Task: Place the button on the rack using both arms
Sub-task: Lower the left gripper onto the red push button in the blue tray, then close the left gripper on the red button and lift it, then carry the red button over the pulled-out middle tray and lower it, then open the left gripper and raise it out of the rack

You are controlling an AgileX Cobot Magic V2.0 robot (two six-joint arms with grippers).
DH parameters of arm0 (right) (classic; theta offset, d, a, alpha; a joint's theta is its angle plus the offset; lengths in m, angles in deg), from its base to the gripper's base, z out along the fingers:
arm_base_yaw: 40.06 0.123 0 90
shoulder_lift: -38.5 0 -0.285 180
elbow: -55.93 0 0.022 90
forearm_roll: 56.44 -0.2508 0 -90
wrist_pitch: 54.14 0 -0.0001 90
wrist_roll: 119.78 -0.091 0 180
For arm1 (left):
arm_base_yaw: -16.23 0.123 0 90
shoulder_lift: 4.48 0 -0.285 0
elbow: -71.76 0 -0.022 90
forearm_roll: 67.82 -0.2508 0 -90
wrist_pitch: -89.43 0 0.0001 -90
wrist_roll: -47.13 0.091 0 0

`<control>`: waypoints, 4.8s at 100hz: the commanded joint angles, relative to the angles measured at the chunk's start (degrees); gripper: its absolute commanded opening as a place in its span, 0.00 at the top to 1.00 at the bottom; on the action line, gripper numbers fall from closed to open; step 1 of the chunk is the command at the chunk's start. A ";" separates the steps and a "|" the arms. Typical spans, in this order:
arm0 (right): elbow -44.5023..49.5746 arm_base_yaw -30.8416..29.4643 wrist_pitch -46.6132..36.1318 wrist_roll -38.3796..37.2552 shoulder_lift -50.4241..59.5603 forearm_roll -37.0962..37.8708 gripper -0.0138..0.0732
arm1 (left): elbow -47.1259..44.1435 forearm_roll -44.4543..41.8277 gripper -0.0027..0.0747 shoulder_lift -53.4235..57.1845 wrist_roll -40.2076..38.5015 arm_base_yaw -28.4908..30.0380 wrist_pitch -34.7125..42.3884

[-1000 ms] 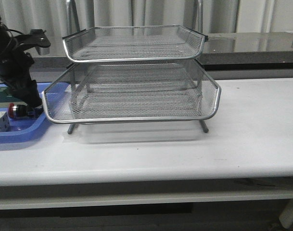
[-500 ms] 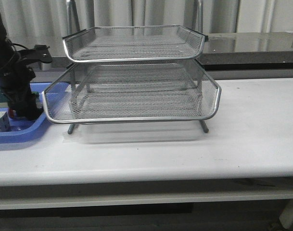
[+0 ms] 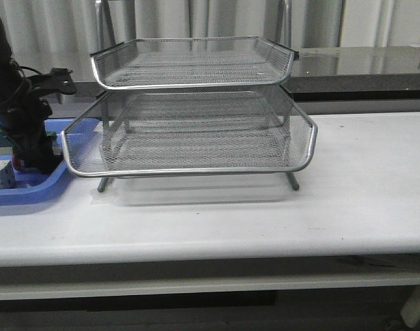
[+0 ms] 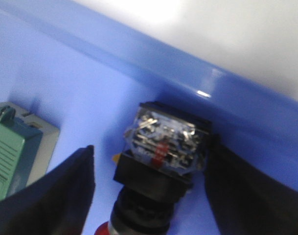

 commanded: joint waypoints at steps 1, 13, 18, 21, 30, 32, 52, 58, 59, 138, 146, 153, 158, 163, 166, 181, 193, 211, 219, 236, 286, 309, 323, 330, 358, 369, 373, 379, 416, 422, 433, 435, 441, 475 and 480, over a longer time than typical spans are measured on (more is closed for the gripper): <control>-1.39 -0.10 -2.91 0.23 -0.45 0.60 0.92 | 1.02 0.05 0.52 2.21 -0.15 -0.11 1.88; -1.39 -0.10 -2.91 0.23 -0.45 0.60 0.92 | 1.02 0.05 0.70 2.21 -0.15 -0.11 1.77; -1.39 -0.10 -2.91 0.23 -0.45 0.60 0.92 | 1.13 0.05 0.75 2.21 -0.15 -0.11 1.37; -1.39 -0.10 -2.91 0.23 -0.45 0.60 0.92 | 1.32 0.05 0.78 2.21 -0.15 -0.11 1.26; -1.39 -0.10 -2.91 0.23 -0.45 0.60 0.92 | 2.58 -0.16 0.85 2.21 -0.15 -0.11 -0.53; -1.39 -0.10 -2.91 0.23 -0.45 0.60 0.92 | 3.08 -0.11 0.86 2.21 -0.15 -0.11 -1.17; -1.39 -0.10 -2.87 0.23 -0.45 0.60 0.92 | 10.69 -0.20 0.93 2.55 -0.48 -0.11 -11.25; -1.39 -0.10 -2.87 0.23 -0.45 0.60 0.92 | 13.88 -0.20 0.94 2.57 -1.34 -0.11 -14.64; -1.39 -0.10 -2.87 0.23 -0.45 0.60 0.92 | 14.28 -0.20 0.95 2.57 -1.69 -0.11 -15.00; -1.39 -0.10 -2.77 0.23 -0.45 0.60 0.92 | 30.98 0.18 0.96 15.93 -15.64 -1.05 -28.85; -1.39 -0.10 -2.77 0.23 -0.45 0.60 0.92 | 30.87 0.34 0.96 18.01 -16.14 -1.78 -28.85; -1.39 -0.10 -2.77 0.23 -0.45 0.60 0.92 | 30.24 0.76 0.96 19.81 -17.07 -2.79 -28.85; -1.39 -0.10 -2.77 0.23 -0.45 0.60 0.92 | 29.45 1.23 0.96 21.18 -17.07 -3.61 -28.85; -1.39 -0.10 -2.77 0.23 -0.45 0.60 0.92 | 28.35 1.86 0.96 22.62 -17.07 -4.54 -28.85; -1.39 -0.10 -2.77 0.23 -0.45 0.60 0.92 | 27.64 2.11 0.96 23.36 -17.07 -5.19 -28.85; -1.39 -0.10 -2.77 0.23 -0.45 0.60 0.92 | 22.67 2.16 0.96 27.64 -17.07 -9.42 -28.85; -1.39 -0.10 -2.77 0.23 -0.45 0.60 0.92 | 17.95 2.16 0.96 30.79 -17.07 -13.21 -28.85; -1.39 -0.10 -2.77 0.23 -0.45 0.60 0.92 | 11.35 2.80 0.96 34.04 -17.15 -18.98 -28.85; -1.39 -0.10 -2.77 0.23 -0.45 0.60 0.92 | 9.02 3.50 0.96 34.38 -17.15 -21.66 -28.85; -1.39 -0.10 -2.77 0.23 -0.45 0.60 0.92 | 4.73 4.17 0.96 34.13 -17.15 -26.24 -28.85; -1.39 -0.10 -2.77 0.23 -0.45 0.60 0.92 | -5.92 4.17 0.96 33.78 -16.71 -29.89 -18.12; -1.39 -0.10 -2.77 0.23 -0.45 0.60 0.92 | -10.80 4.17 0.96 33.78 -16.71 -29.89 -10.87; -1.39 -0.10 -2.77 0.23 -0.45 0.60 0.92 | -12.80 4.25 0.96 33.60 -16.71 -29.89 -8.00; -1.39 -0.10 -2.77 0.23 -0.45 0.60 0.92 | -12.80 4.63 0.95 32.76 -16.71 -29.89 -7.72; -1.39 -0.10 -2.77 0.23 -0.45 0.60 0.92 | -12.86 5.71 0.95 28.46 -16.71 -29.89 -7.58; -1.39 -0.10 -2.77 0.23 -0.45 0.60 0.92 | -12.86 5.71 0.91 28.36 -16.71 -29.89 -7.58; -1.39 -0.10 -2.77 0.23 -0.45 0.60 0.92 | -12.86 5.71 0.86 28.36 -16.71 -29.89 -7.58; -1.39 -0.10 -2.77 0.23 -0.45 0.60 0.92 | -12.86 5.71 0.78 28.36 -16.71 -29.89 -7.58; -1.39 -0.10 -2.77 0.23 -0.45 0.60 0.92 | -12.86 5.71 0.34 28.36 -17.02 -29.89 -7.46; -1.39 -0.10 -2.77 0.23 -0.45 0.60 0.92 | -12.86 5.71 0.34 28.36 -17.29 -29.89 -7.46; -1.39 -0.10 -2.77 0.23 -0.45 0.60 0.92 | -12.74 5.71 0.34 29.35 -20.03 -29.89 -7.92; -1.39 -0.10 -2.77 0.23 -0.45 0.60 0.92 | -12.74 5.71 0.34 29.45 -20.03 -29.89 -8.11; -1.39 -0.10 -2.77 0.23 -0.45 0.60 0.92 | -12.74 5.71 0.34 30.85 -20.13 -29.89 -9.21; -1.39 -0.10 -2.77 0.23 -0.45 0.60 0.92 | -12.74 5.71 0.34 41.38 -26.51 -26.32 -15.08; -1.39 -0.10 -2.77 0.23 -0.45 0.60 0.92 | -12.85 5.71 0.34 42.92 -27.63 -24.65 -15.07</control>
